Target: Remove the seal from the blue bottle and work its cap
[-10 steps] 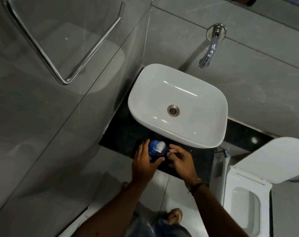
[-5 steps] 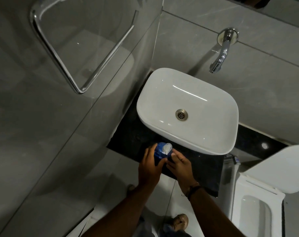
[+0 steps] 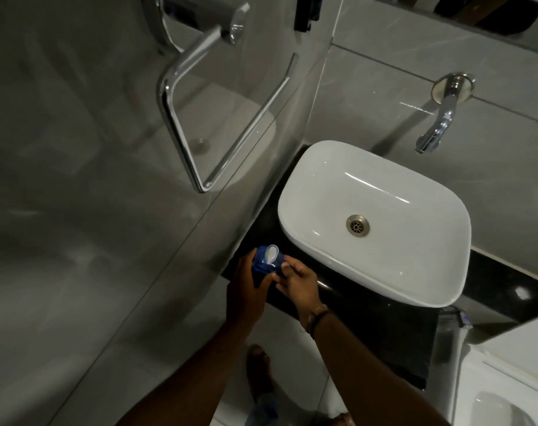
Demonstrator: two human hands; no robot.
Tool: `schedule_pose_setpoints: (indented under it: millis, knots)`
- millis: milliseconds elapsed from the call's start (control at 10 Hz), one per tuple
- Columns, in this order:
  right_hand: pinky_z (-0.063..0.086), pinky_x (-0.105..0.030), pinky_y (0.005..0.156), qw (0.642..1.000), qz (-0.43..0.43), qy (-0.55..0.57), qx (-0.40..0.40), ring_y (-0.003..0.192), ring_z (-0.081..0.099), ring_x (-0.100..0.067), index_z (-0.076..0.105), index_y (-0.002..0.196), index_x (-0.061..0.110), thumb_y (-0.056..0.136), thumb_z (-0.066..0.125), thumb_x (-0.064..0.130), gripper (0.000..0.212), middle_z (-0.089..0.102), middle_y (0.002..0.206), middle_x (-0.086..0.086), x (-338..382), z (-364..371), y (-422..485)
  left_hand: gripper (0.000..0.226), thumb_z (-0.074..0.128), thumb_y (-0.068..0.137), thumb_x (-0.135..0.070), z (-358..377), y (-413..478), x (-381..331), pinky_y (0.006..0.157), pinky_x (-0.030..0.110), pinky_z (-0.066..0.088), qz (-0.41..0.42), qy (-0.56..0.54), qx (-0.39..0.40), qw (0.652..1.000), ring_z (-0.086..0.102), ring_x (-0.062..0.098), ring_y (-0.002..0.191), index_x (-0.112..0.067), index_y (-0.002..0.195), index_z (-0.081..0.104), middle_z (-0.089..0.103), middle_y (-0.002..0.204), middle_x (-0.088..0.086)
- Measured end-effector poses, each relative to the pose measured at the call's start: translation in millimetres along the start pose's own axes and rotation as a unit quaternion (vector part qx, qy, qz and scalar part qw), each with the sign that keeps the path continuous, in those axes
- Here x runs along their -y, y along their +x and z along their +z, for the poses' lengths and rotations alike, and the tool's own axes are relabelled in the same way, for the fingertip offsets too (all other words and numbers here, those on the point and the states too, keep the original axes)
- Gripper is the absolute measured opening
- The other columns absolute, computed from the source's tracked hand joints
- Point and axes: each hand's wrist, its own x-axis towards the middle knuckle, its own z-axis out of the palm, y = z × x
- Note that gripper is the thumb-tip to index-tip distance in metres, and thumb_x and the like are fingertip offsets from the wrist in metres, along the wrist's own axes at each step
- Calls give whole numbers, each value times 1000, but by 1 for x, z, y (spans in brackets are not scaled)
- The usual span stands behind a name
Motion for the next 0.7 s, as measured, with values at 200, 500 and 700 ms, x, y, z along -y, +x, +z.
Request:
schedule_pose_setpoints:
  millis: [200, 500, 700]
  knots:
    - [59, -23, 74, 1000, 4, -3, -6, 78, 71, -13, 59, 145, 5, 109, 54, 12, 37, 70, 134, -21, 0, 18, 8, 67, 76, 88, -31, -7, 11, 11, 106, 42, 49, -9, 10, -6, 1000, 55, 21, 132, -22, 148, 46, 55, 148, 3]
    - [60, -31, 84, 1000, 3, 8, -20, 83, 71, -16, 60, 144, 5, 109, 55, 9, 36, 69, 127, -13, -1, 20, 9, 68, 75, 90, -33, -6, 15, 16, 107, 43, 48, -13, 9, 5, 1000, 53, 21, 133, -23, 149, 44, 54, 149, 3]
    - [58, -42, 97, 1000, -12, -18, -20, 85, 70, -20, 54, 150, 13, 109, 56, 18, 42, 70, 121, -10, -1, 22, 3, 82, 77, 86, -31, -7, 12, 10, 112, 44, 44, -26, 17, 6, 999, 46, 23, 140, -27, 155, 33, 46, 156, 3]
